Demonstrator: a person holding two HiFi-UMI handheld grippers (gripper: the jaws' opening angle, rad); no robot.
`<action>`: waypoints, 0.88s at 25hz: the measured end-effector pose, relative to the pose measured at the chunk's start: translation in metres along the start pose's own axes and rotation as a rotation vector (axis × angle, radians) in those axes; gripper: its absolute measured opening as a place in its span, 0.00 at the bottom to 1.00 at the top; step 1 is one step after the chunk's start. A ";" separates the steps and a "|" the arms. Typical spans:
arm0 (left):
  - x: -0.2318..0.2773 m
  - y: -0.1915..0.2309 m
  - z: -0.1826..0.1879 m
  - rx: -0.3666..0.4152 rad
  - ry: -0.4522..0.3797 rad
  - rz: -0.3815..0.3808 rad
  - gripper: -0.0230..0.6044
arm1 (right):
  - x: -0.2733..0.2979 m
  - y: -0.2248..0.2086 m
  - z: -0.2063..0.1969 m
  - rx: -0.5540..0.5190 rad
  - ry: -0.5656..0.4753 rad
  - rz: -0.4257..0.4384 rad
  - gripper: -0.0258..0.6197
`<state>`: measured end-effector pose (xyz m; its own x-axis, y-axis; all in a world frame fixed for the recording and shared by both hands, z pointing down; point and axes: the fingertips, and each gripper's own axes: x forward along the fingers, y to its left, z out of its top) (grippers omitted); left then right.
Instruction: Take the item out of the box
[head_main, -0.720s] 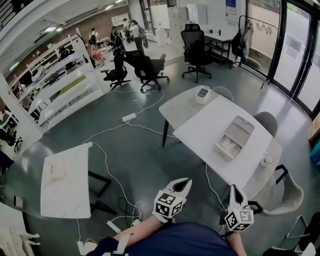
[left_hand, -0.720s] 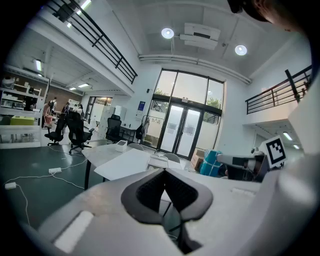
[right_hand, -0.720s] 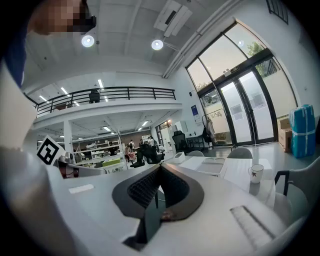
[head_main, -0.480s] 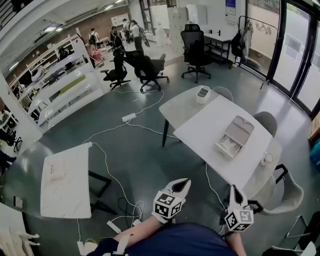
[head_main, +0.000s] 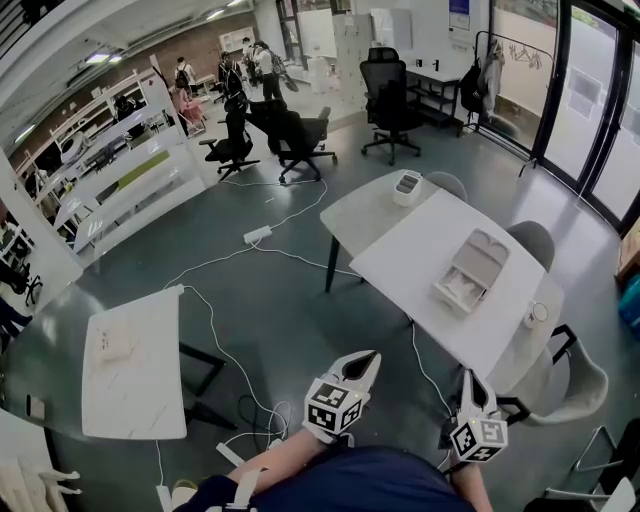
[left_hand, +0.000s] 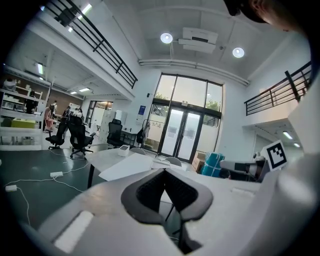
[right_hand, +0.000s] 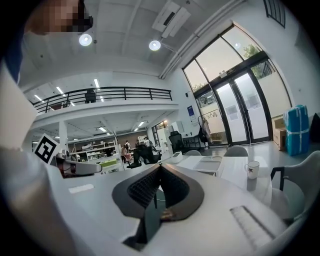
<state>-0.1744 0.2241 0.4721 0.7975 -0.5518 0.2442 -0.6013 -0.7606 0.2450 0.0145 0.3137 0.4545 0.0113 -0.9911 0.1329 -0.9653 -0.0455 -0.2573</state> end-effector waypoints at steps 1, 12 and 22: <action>-0.002 0.004 0.002 -0.001 -0.003 0.000 0.04 | 0.000 0.002 -0.001 0.002 0.000 -0.007 0.04; -0.018 0.034 -0.006 0.004 0.034 -0.065 0.04 | 0.010 0.029 -0.016 0.016 0.015 -0.099 0.04; -0.005 0.064 -0.025 -0.044 0.086 -0.096 0.04 | 0.028 0.036 -0.037 0.016 0.071 -0.144 0.04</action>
<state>-0.2186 0.1866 0.5105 0.8453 -0.4445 0.2965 -0.5257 -0.7914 0.3120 -0.0296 0.2885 0.4839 0.1305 -0.9627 0.2369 -0.9506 -0.1894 -0.2460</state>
